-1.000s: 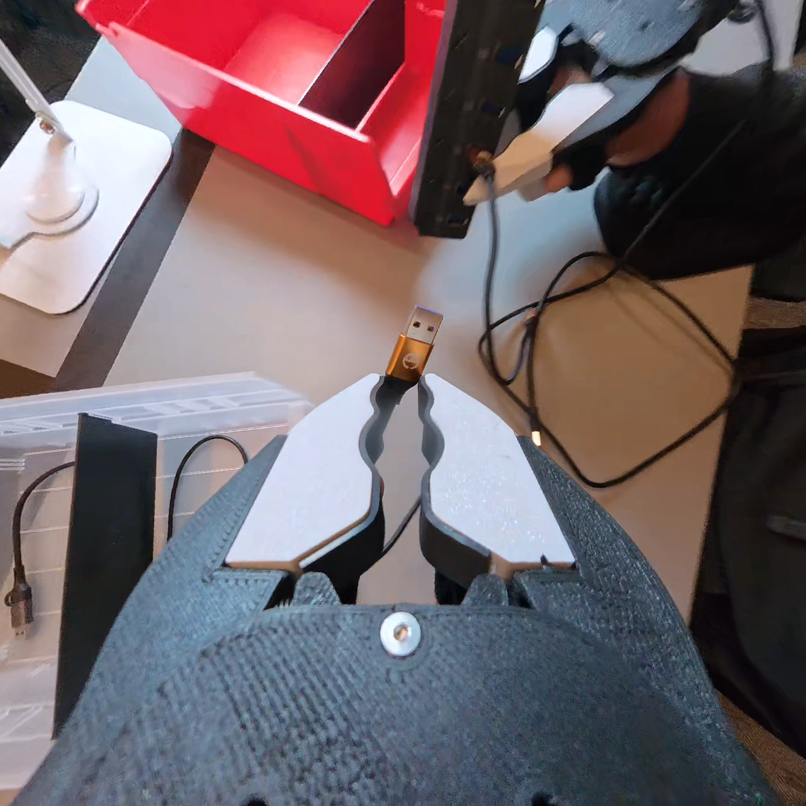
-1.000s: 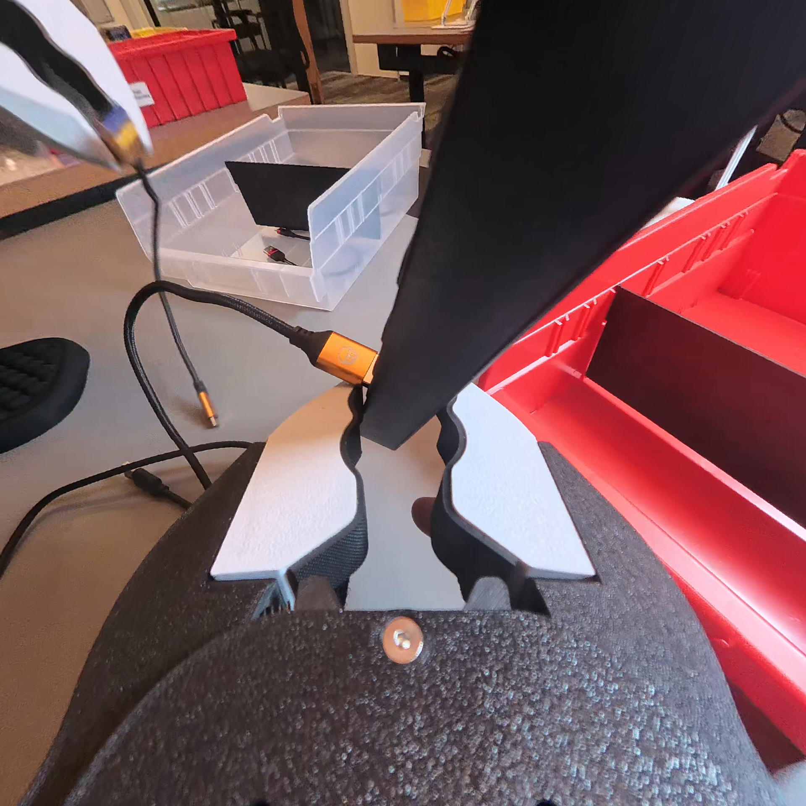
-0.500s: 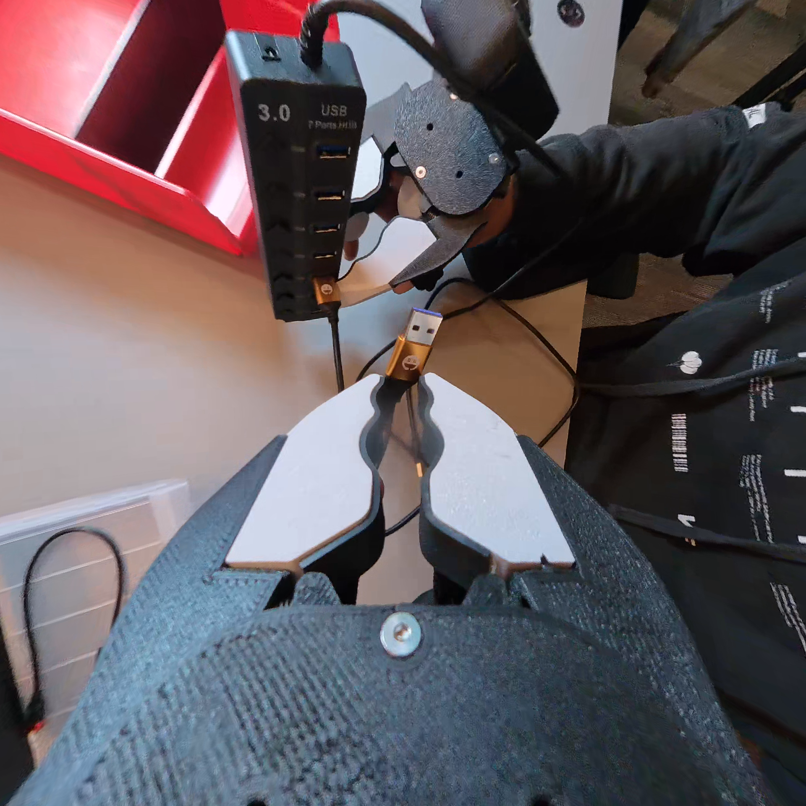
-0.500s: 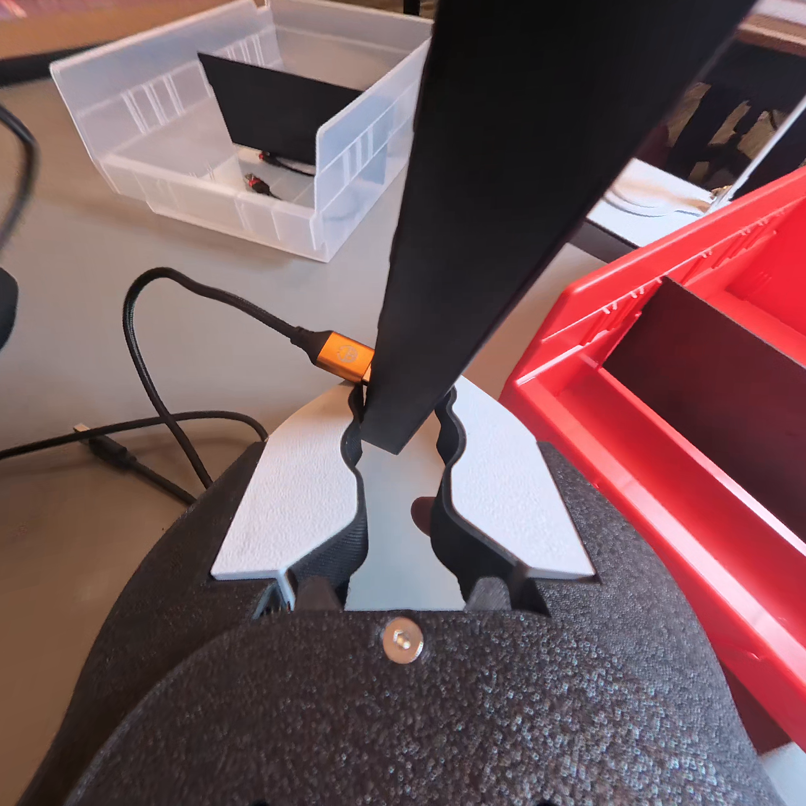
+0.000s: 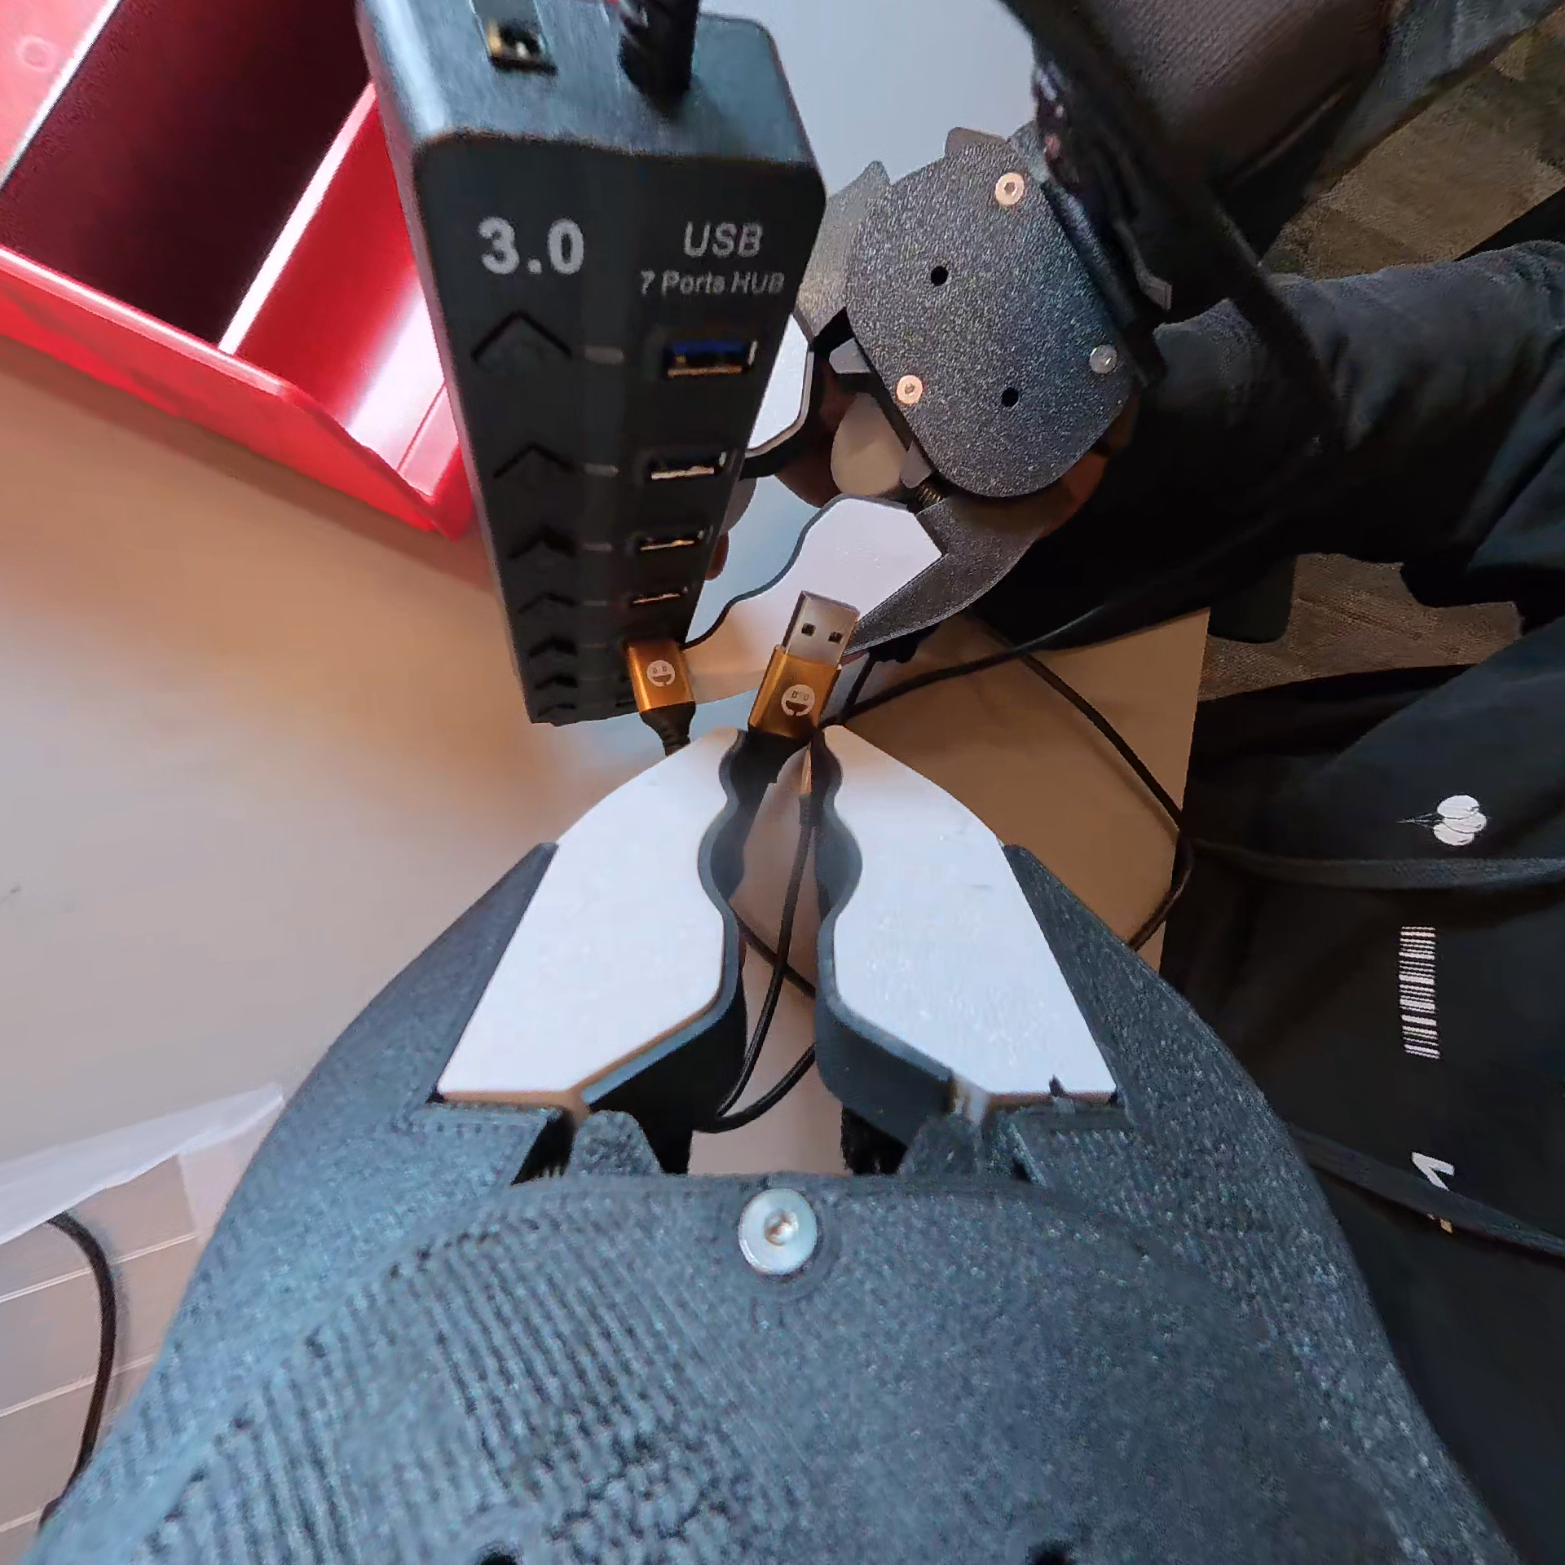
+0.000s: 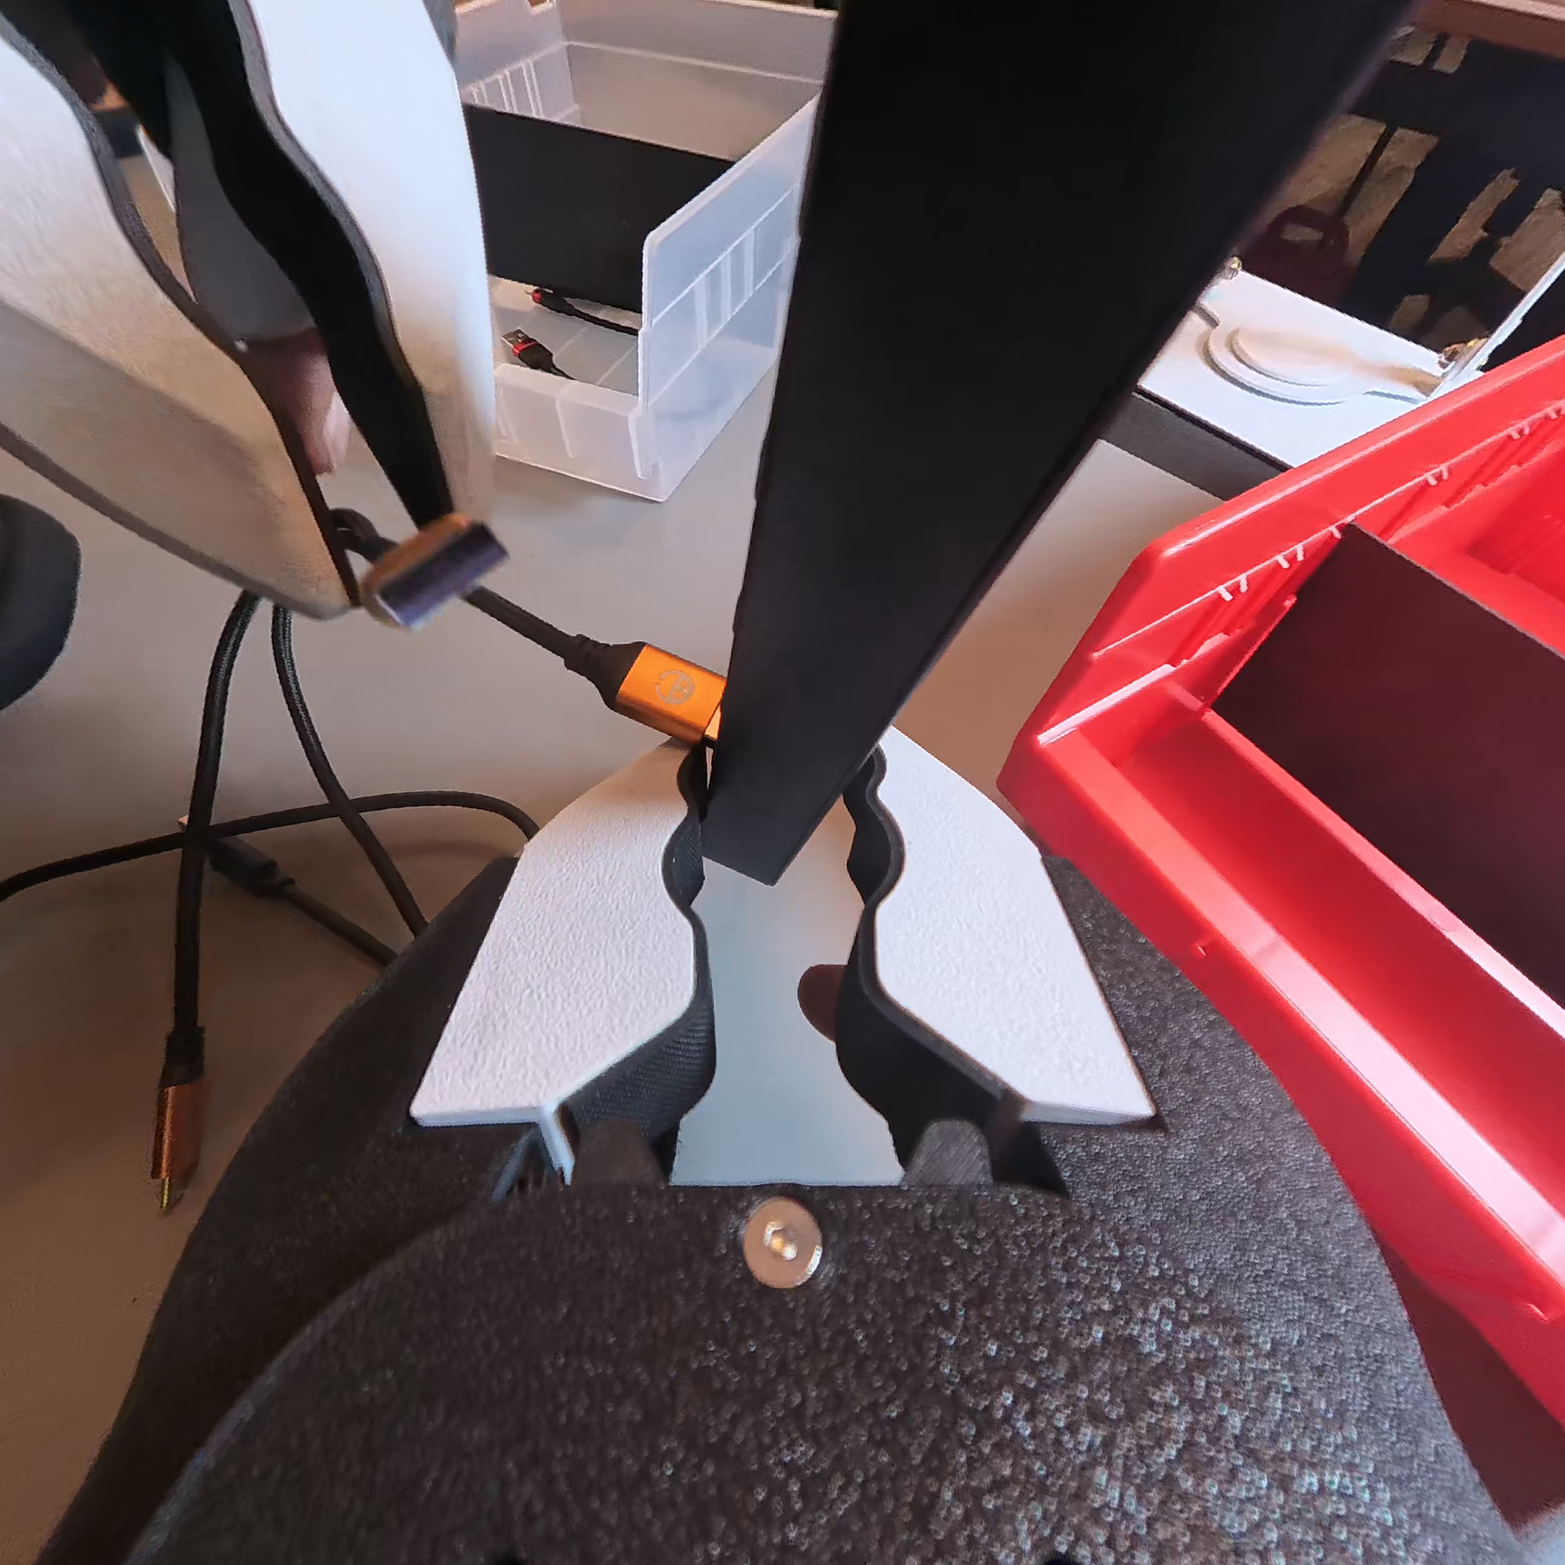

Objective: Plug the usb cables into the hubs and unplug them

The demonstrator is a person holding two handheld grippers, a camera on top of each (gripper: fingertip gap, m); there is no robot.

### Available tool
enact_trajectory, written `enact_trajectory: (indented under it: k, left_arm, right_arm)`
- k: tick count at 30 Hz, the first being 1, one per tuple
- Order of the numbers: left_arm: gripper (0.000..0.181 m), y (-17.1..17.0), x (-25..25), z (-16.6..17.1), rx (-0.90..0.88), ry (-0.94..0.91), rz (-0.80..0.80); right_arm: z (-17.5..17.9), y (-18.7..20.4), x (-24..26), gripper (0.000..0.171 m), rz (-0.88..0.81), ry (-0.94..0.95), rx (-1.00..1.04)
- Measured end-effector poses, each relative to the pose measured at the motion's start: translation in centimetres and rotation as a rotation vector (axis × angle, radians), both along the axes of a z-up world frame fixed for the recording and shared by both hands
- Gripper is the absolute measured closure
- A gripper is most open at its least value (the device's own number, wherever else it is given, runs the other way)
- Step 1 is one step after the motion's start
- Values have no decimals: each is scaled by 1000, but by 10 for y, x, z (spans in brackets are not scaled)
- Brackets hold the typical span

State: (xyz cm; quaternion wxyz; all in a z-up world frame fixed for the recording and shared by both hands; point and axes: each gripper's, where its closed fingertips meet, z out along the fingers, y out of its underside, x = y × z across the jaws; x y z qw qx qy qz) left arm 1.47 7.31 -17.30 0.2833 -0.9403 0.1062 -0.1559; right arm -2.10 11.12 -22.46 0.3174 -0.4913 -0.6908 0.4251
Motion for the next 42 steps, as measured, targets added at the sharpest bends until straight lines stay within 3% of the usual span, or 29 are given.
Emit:
enact_trajectory:
  k: [7, 14, 33, 42]
  left_arm:
    - [168, 2, -13, 0, 29, 5, 63]
    - [169, 6, -28, -3, -70, 57, 110]
    - [170, 11, -21, -20, -204, -88, 161]
    - [175, 18, -20, -7, -96, -249, 206]
  right_arm:
    - [-3, -3, 0, 140, 14, -7, 4]
    - [-5, -4, 0, 140, 11, -7, 31]
    - [-13, 15, -3, 140, -113, -17, 284]
    - [-14, 24, -3, 141, -149, -12, 354]
